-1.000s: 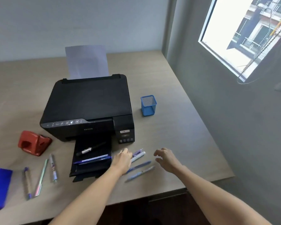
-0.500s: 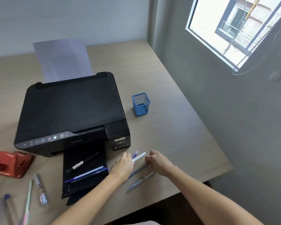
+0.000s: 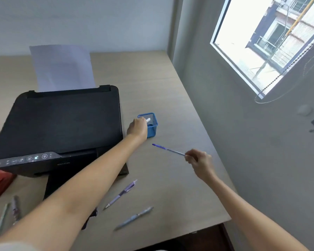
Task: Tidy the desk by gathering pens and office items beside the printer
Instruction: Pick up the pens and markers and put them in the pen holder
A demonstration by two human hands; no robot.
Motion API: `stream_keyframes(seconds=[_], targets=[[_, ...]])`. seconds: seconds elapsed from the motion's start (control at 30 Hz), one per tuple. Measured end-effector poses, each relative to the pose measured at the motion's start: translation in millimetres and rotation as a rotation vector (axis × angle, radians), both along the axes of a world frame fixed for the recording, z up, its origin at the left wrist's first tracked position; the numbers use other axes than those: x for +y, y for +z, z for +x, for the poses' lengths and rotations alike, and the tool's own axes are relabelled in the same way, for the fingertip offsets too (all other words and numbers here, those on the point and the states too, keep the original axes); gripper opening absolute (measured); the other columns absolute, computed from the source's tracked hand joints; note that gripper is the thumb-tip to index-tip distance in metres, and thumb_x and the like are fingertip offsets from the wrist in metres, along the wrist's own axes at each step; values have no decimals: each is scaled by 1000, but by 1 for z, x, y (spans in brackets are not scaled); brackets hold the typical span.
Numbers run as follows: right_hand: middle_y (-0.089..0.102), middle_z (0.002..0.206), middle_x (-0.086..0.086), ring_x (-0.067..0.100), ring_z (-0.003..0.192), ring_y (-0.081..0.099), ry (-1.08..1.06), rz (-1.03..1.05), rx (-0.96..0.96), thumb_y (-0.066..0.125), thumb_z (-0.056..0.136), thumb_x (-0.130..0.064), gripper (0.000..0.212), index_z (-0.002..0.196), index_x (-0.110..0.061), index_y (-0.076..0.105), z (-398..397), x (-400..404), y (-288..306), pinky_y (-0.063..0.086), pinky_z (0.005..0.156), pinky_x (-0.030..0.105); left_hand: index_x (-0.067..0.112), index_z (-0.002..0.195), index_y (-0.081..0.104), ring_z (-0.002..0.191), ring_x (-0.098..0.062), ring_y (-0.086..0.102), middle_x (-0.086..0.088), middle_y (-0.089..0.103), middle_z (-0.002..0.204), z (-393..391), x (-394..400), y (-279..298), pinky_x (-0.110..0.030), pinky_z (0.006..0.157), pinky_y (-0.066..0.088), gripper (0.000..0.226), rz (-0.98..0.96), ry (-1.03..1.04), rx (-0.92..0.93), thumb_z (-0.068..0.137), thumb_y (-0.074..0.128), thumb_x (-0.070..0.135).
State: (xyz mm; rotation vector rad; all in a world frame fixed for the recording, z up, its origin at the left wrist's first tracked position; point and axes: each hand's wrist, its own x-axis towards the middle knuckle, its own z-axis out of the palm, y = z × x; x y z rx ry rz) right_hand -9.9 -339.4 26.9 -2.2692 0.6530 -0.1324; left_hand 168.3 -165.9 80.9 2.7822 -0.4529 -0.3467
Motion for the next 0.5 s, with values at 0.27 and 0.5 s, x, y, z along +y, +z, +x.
stream_keyframes(seconds=[0.27, 0.5], targets=[[71, 71, 13, 23, 65, 57, -49, -26, -168, 62, 81, -4, 11, 76, -6, 72, 98, -24, 39, 31, 57, 20, -4, 120, 54, 107, -38, 62, -24, 61, 120, 16, -27, -23, -38, 76, 47, 30, 43, 173, 25, 90, 48, -7], [69, 81, 24, 39, 75, 60, 207, -195, -55, 54, 86, 2, 15, 84, 2, 69, 167, 5, 28, 45, 61, 36, 6, 118, 55, 100, -31, 61, -11, 58, 118, -50, 30, -23, -41, 77, 54, 33, -111, -10, -169, 88, 53, -9]])
